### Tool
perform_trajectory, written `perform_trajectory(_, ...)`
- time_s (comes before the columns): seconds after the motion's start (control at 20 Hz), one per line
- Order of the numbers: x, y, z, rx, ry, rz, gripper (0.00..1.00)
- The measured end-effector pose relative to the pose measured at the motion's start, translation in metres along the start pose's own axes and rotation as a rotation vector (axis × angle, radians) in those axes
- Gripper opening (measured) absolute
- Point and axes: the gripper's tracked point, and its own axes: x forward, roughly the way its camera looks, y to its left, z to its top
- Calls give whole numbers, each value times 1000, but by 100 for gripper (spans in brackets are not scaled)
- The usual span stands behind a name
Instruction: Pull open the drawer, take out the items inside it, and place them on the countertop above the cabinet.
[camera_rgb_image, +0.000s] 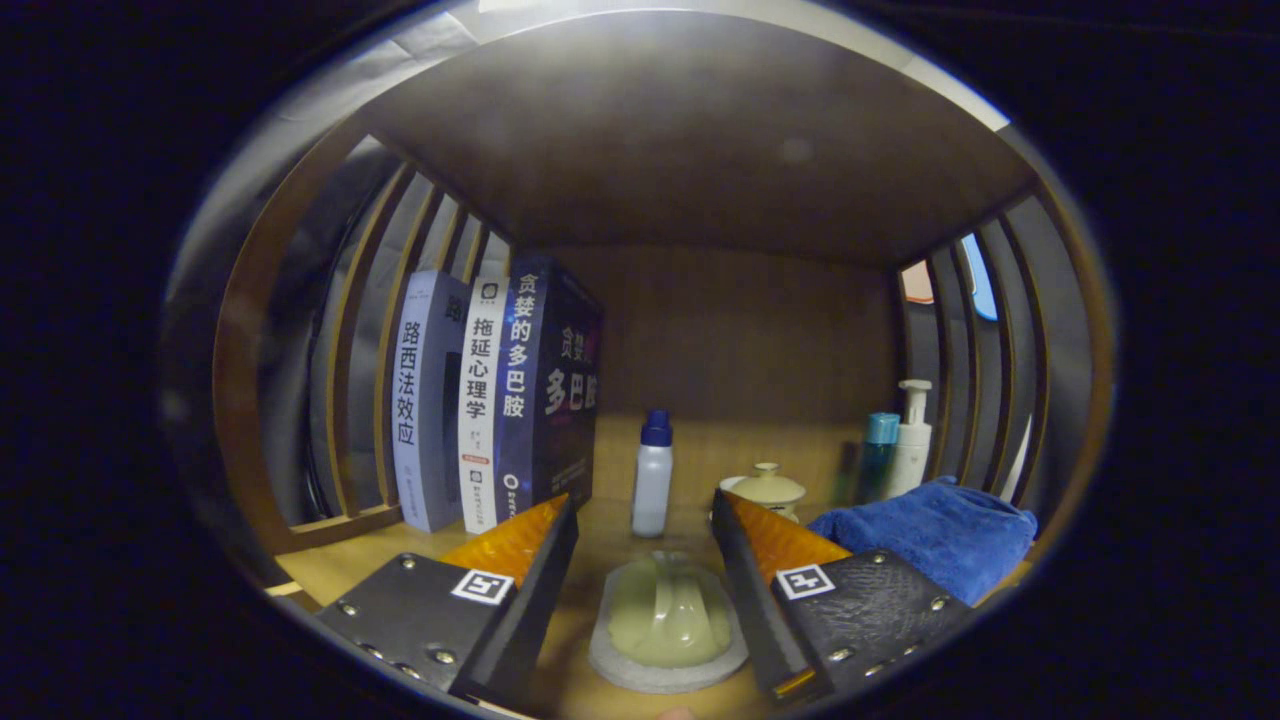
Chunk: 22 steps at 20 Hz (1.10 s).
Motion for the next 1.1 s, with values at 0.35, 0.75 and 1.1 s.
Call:
perform_trajectory(0.35,-1,1,1,-1,-3,3,80)
perform_trajectory(0.75,-6,4,11,-19,-42,9,80)
perform_trajectory(1.1,-13,-1,25,-31,-89,-12,81)
